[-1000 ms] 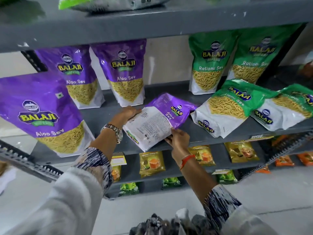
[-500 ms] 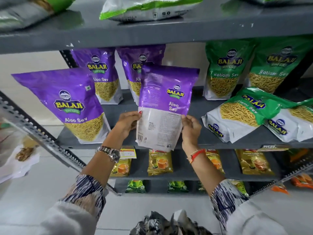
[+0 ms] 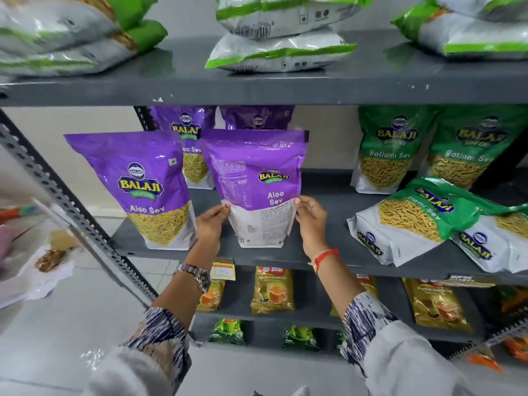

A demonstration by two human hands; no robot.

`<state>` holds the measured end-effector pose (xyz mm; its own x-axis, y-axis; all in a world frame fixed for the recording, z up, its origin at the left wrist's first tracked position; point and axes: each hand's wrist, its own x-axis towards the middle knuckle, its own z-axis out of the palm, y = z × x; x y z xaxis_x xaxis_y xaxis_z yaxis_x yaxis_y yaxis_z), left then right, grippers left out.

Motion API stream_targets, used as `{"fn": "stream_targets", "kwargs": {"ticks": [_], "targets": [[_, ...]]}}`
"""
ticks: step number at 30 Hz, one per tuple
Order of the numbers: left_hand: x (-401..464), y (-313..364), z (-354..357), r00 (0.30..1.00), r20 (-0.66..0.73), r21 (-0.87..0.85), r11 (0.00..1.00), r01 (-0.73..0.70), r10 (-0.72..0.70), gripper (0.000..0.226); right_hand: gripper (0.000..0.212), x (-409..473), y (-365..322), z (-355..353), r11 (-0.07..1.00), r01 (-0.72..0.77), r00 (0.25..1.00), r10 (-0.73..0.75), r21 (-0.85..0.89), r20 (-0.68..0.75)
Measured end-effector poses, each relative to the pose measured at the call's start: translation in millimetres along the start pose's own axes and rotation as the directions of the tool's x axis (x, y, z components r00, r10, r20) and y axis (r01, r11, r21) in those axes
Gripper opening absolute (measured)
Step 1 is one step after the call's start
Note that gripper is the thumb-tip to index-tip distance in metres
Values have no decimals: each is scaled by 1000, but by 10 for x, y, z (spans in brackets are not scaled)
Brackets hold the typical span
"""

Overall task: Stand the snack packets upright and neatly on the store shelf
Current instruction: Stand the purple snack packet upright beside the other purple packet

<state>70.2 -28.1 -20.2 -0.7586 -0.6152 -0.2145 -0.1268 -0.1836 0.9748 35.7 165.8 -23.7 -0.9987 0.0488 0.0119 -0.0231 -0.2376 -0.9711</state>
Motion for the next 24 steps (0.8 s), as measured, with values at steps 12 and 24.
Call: {"fn": "stream_targets", "kwargs": {"ticks": [12, 24], "targets": [[-653, -57, 370, 905, 115, 176, 888, -425, 410, 70, 23, 71, 134, -85, 975, -166, 974, 186, -145, 133], [-306, 172, 228, 790, 497, 286, 792, -539, 358, 93, 27, -40, 32, -64, 951, -62, 924, 169, -302, 342]]}}
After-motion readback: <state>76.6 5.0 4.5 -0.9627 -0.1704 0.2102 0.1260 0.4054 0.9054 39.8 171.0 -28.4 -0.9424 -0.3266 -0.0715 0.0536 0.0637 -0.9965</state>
